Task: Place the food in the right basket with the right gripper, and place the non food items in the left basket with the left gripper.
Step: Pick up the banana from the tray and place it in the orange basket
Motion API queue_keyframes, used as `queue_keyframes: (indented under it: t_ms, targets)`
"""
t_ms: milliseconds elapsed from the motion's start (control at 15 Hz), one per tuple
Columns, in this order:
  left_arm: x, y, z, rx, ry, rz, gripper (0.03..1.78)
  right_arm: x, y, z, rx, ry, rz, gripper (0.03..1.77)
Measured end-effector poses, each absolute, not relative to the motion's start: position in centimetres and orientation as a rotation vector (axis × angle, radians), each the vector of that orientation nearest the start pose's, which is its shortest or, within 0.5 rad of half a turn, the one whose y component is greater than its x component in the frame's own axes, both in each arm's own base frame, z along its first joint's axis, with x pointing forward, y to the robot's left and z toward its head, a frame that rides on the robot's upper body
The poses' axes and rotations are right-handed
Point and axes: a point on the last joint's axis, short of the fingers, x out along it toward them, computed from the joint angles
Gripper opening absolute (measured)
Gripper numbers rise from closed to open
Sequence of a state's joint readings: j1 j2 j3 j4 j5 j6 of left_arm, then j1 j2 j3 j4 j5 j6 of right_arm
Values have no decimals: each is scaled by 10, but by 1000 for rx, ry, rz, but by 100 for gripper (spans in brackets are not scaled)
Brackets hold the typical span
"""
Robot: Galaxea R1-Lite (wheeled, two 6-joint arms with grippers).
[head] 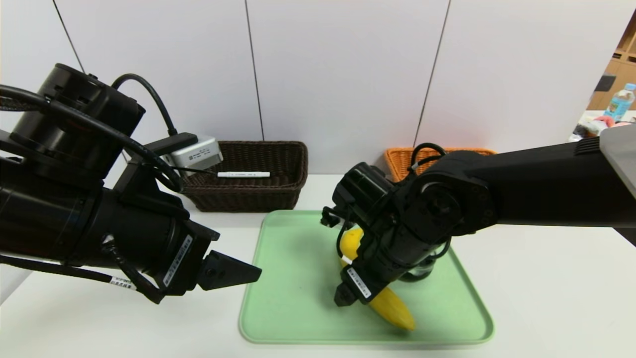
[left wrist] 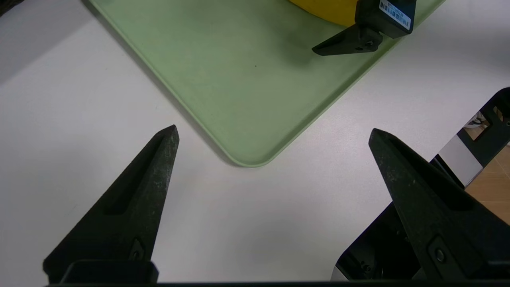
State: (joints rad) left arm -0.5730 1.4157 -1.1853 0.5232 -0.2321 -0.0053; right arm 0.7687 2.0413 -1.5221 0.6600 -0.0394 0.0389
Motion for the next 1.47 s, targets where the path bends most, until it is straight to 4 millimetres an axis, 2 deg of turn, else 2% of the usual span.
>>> queue_keyframes:
  t_ms: [733, 933, 1200, 1267, 1467]
  targets:
    - [178, -121, 260, 126, 765, -766, 169, 266, 252, 147, -421, 1143, 638, 170]
    - [178, -121, 260, 126, 765, -766, 169, 265, 253, 146, -429, 1143, 642, 118]
    - [179, -122, 260, 126, 763, -766, 169, 264, 253, 147, -429, 1140, 644, 75]
    - [179, -122, 260, 126, 764, -766, 169, 264, 253, 148, -428, 1137, 646, 48]
    - [179, -122, 260, 126, 763, -766, 169, 260, 252, 156, -418, 1118, 652, 47]
